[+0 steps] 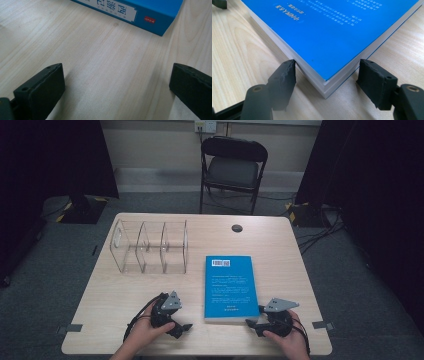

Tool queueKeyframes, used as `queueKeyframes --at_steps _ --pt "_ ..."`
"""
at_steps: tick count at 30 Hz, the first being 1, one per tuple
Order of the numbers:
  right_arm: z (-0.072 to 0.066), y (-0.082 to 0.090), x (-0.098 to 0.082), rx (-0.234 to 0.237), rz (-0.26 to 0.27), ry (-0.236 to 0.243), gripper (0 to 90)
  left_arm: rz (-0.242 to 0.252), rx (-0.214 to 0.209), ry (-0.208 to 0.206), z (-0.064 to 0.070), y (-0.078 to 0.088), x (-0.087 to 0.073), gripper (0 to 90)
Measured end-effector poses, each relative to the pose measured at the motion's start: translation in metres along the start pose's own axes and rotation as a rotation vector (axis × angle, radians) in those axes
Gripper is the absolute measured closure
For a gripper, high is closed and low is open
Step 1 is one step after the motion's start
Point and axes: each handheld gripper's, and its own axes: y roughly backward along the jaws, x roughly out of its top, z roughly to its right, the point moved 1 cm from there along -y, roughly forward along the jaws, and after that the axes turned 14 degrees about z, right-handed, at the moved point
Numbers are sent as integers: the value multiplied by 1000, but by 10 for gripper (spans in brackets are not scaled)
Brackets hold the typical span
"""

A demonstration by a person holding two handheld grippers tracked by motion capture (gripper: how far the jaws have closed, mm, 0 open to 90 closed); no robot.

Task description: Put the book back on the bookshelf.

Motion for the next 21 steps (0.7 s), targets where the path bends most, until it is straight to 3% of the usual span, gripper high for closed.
queueKeyframes --at_steps 21 --pt "-3 4 9 -21 1 -16 312 0 0 0 0 0 0 0"
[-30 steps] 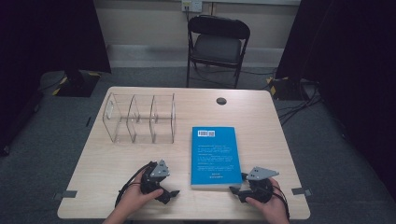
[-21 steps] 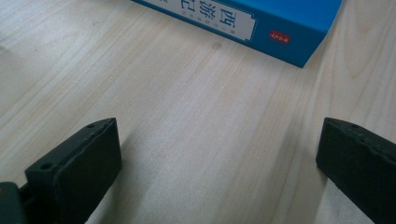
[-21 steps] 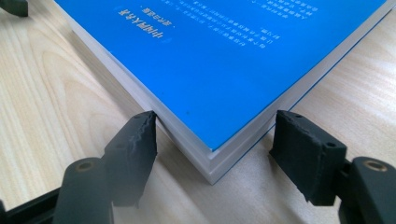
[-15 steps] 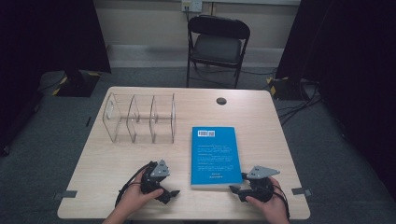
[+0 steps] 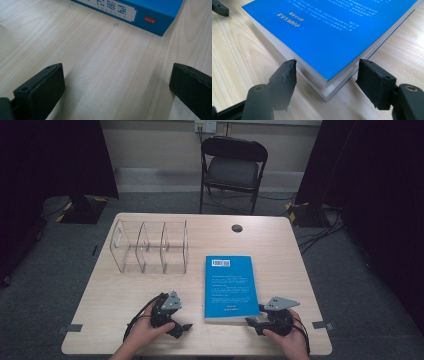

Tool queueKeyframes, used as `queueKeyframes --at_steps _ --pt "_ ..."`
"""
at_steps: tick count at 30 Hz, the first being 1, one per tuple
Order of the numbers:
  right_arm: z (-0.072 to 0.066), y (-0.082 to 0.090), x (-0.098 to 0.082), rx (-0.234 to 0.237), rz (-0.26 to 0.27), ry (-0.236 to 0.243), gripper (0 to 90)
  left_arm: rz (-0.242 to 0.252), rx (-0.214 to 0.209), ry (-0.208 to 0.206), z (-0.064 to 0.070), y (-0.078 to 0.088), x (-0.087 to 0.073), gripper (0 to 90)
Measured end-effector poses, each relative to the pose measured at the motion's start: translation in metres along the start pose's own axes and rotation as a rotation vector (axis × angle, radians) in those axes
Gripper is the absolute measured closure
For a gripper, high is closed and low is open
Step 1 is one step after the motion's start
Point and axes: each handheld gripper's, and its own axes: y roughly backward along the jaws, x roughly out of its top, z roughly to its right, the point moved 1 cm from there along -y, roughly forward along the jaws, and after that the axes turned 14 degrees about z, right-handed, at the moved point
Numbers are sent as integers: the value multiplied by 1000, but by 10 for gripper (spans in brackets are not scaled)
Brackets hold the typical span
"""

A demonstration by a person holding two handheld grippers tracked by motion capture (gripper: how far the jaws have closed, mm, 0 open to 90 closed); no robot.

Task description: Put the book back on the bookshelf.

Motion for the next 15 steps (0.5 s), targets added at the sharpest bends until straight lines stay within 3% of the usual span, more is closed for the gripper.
queueKeyframes --at_steps 15 --pt "-1 0 3 -10 -8 6 330 0 0 0 0 0 0 0"
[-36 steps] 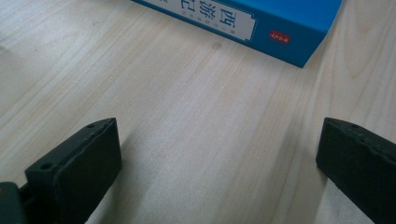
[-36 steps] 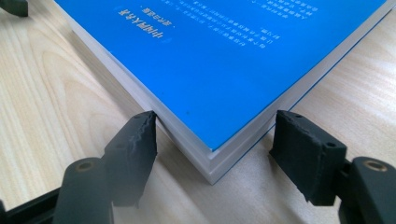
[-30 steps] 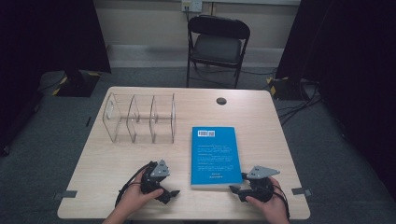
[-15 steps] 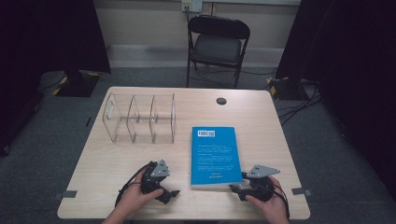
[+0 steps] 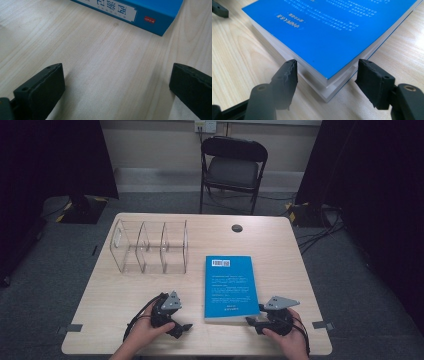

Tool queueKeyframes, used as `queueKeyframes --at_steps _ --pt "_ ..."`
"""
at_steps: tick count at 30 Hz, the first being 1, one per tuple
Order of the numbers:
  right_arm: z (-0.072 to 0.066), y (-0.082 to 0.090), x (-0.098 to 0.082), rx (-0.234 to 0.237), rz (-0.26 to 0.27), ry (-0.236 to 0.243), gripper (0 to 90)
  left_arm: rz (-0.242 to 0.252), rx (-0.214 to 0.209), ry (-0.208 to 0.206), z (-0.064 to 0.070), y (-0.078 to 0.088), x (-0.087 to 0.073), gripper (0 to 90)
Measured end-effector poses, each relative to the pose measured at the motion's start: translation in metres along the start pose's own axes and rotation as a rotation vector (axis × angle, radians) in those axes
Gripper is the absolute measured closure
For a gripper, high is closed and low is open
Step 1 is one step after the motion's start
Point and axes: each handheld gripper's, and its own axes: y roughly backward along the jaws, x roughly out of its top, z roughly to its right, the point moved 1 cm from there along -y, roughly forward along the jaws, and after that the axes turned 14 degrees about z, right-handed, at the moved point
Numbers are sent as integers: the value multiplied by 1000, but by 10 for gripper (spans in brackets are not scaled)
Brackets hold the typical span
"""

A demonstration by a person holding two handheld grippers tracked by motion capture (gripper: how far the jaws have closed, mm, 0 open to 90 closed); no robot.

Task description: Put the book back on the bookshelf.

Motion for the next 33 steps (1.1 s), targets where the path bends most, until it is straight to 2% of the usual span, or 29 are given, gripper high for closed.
queueKeyframes --at_steps 8,9,10,13,15,16,18,21,27,33 --pt "-1 0 2 -1 2 14 338 0 0 0 0 0 0 0" --pt "-1 0 1 1 -1 13 338 1 0 0 0 0 0 0" --pt "0 -2 -2 1 -27 18 338 0 0 0 0 0 0 0" --pt "-1 -3 -5 -3 -39 23 338 0 -1 0 0 0 0 0" --pt "0 -4 -7 5 -39 35 334 0 0 -1 0 0 0 0" --pt "1 -4 -9 22 -43 18 303 0 -1 0 0 0 0 0" --pt "1 -3 -9 34 -46 15 318 0 0 1 0 0 0 0" --pt "1 -1 -9 37 -55 25 339 0 -1 1 0 0 0 0" --pt "-2 -2 -9 31 -70 69 312 0 0 1 0 0 0 0" --pt "1 -1 -9 22 -63 57 374 0 -1 1 0 0 0 0"
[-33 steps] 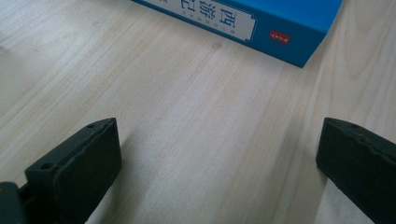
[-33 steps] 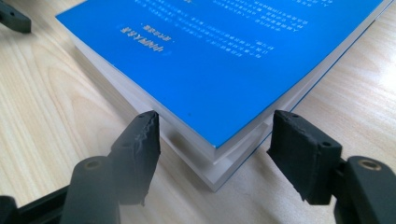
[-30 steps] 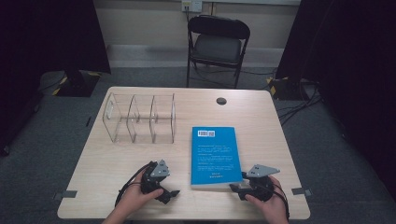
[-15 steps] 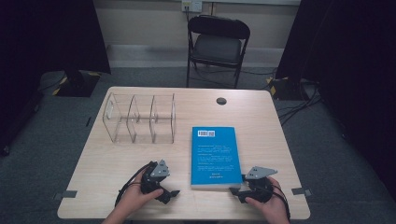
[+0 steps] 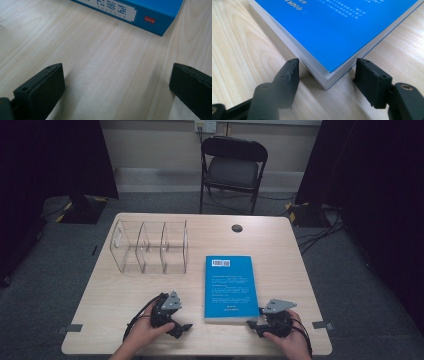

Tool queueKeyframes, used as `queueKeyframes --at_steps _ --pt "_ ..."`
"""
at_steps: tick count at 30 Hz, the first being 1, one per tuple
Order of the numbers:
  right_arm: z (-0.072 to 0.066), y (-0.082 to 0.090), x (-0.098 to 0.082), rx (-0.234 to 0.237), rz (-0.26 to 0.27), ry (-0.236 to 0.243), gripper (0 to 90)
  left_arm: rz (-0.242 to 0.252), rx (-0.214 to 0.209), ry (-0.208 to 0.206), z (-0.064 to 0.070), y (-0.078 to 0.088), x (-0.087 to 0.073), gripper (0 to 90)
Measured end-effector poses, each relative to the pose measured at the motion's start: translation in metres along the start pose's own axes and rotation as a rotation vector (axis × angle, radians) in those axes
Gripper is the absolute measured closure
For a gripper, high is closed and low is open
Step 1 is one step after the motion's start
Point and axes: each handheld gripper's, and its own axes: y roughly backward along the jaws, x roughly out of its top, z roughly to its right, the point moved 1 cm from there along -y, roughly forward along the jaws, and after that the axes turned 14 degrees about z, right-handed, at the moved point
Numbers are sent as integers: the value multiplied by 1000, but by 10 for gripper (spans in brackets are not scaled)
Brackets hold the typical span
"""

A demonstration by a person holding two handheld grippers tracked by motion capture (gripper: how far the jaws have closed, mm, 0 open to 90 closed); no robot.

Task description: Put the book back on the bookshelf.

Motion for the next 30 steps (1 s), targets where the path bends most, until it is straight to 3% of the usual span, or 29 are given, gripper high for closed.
queueKeyframes --at_steps 12,19,30 --pt "-1 0 2 -8 -13 -11 401 0 1 -1 0 0 0 0" --pt "1 4 4 7 12 -53 466 0 1 -1 0 0 0 0" --pt "0 5 5 3 13 -55 473 0 1 -1 0 0 0 0"
